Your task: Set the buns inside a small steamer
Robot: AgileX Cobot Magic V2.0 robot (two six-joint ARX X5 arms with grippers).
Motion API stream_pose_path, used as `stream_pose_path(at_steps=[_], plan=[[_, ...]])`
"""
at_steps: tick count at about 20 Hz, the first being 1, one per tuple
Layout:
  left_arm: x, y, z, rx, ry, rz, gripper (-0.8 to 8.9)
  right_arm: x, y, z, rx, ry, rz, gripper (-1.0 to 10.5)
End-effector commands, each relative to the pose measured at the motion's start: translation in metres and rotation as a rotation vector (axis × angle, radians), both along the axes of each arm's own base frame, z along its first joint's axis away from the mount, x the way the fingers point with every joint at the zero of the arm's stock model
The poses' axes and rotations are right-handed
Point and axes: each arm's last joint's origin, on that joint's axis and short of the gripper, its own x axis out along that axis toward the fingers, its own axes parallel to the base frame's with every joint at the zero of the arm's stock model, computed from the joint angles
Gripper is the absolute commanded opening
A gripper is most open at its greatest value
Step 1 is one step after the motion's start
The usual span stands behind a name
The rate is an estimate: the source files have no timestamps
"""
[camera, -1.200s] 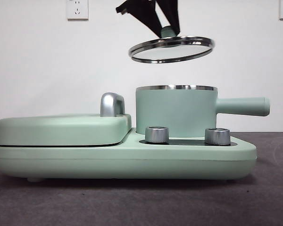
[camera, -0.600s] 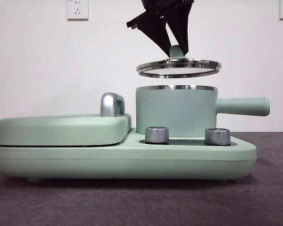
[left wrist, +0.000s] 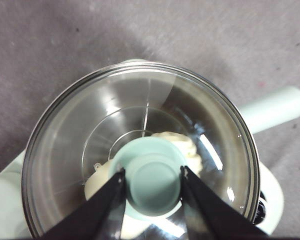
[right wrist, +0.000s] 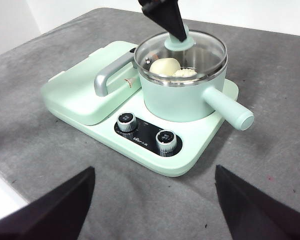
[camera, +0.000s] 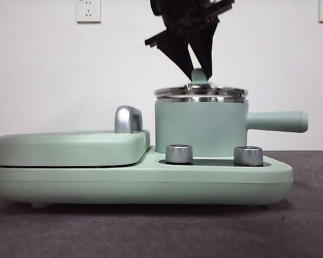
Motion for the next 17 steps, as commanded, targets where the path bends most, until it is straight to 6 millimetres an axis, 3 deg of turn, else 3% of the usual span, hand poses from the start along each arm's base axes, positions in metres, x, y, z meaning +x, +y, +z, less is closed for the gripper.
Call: stream_pose_path(at_steps=[1,11,14,15,17], plan=[[0.005,-0.009,-0.006,-0.009,-0.021,-0.019,0.78,-0.001,0.000,0.002,0.002,-0.018,0.012,3.8],[0.009,-0.010,-0.013,-0.002,-0.012,-0.016,0.77,-0.001,0.000,0.002,0.003,-0.017,0.012,3.8],[0.006,-0.008,-0.008,-0.018,0.012,0.032,4.80,-0.001,0.000,0.002,0.003,-0.017,0.012,3.8],[0.004,-0.006,-0.004,-0.022,0.017,0.041,5.44,-0.001,0.000,0.002,0.003,-0.017,0.012,3.8],[-0.002,0.000,0.011,-0.036,0.023,0.066,5.63,-0.001,0.000,0.002,0.002,-0.016,0.012,3.8]])
